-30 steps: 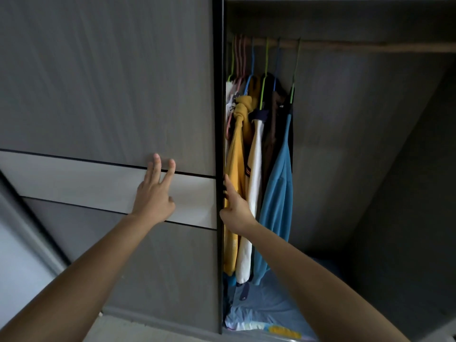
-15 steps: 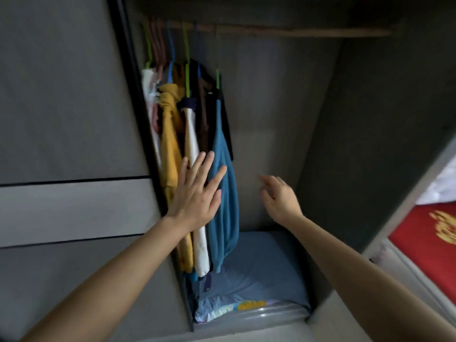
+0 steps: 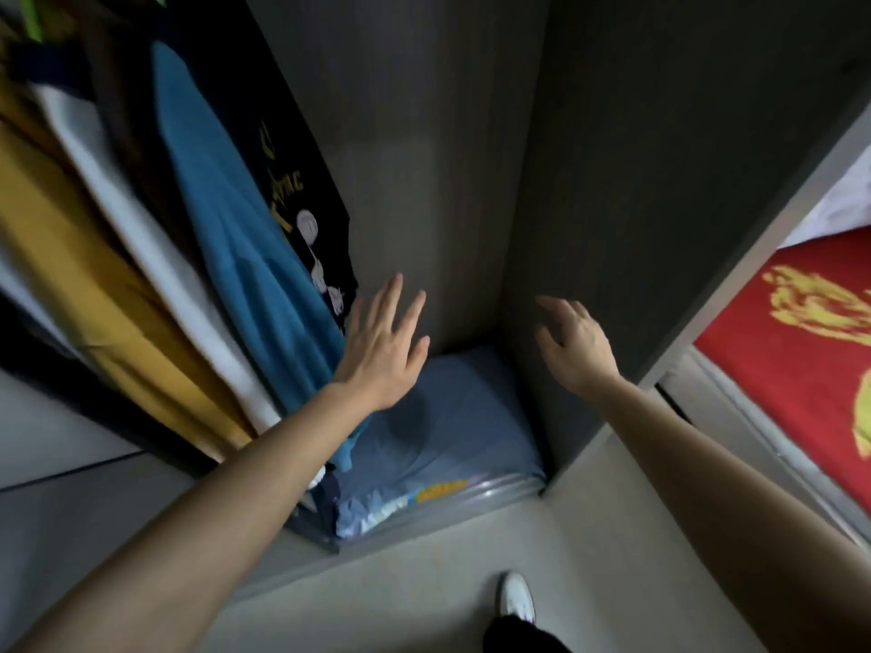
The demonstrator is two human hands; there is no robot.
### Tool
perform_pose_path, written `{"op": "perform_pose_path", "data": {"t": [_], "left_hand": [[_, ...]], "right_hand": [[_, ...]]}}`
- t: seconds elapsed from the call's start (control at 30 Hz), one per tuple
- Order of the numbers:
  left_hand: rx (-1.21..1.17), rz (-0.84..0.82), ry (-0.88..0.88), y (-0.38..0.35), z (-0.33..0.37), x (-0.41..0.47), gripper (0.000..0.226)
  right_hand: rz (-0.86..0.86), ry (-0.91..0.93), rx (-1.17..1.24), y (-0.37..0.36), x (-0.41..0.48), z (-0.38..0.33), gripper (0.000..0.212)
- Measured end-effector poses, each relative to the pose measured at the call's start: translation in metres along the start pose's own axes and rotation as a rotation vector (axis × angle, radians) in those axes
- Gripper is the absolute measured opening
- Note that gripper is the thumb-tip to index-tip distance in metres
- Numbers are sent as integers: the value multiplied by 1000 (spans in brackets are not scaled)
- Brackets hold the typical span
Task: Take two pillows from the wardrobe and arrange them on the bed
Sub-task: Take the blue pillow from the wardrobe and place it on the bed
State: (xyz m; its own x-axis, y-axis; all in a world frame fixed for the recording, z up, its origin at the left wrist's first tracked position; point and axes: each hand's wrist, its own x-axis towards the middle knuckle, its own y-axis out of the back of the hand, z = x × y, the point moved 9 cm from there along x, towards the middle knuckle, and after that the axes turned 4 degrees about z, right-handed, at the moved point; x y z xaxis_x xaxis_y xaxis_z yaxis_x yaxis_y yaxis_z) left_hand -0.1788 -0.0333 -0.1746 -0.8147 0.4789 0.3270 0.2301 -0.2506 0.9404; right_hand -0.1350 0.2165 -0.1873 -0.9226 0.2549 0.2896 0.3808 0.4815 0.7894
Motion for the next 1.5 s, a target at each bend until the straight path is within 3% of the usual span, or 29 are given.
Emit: {"op": "perform_pose_path", "data": {"t": [0.43,0.77,0.87,1.0,1.1,1.2,1.37,1.5], "left_hand": [[-5,-307,318,-224,-44,5,63],[5,-566,396,-500,-91,-90,67],[34,-679,372,-584,-98,-126,76],[103,-709,384,-662,-117,-157,90],[147,-713,400,-700,-132,-171,99],[169,-711,375,-726,-138,-172,89],[151,-726,360,-732,-148,-172,60],[132,-737,347,-701,-147,-160,55]], "right_hand": [[-512,-119,42,-235,45,135,47],[-670,-18,-96,-465,-42,241,57],[-686,48,-141,-528,-81,275,61],[-682,139,-237,-597,-113,316,72],[-633,97,-321,-637,-111,339,92],[-642,65,-432,-670,-106,351,106],[-556,106,-549,-671,-103,351,78],[-632,128,-523,-653,-86,335,68]]}}
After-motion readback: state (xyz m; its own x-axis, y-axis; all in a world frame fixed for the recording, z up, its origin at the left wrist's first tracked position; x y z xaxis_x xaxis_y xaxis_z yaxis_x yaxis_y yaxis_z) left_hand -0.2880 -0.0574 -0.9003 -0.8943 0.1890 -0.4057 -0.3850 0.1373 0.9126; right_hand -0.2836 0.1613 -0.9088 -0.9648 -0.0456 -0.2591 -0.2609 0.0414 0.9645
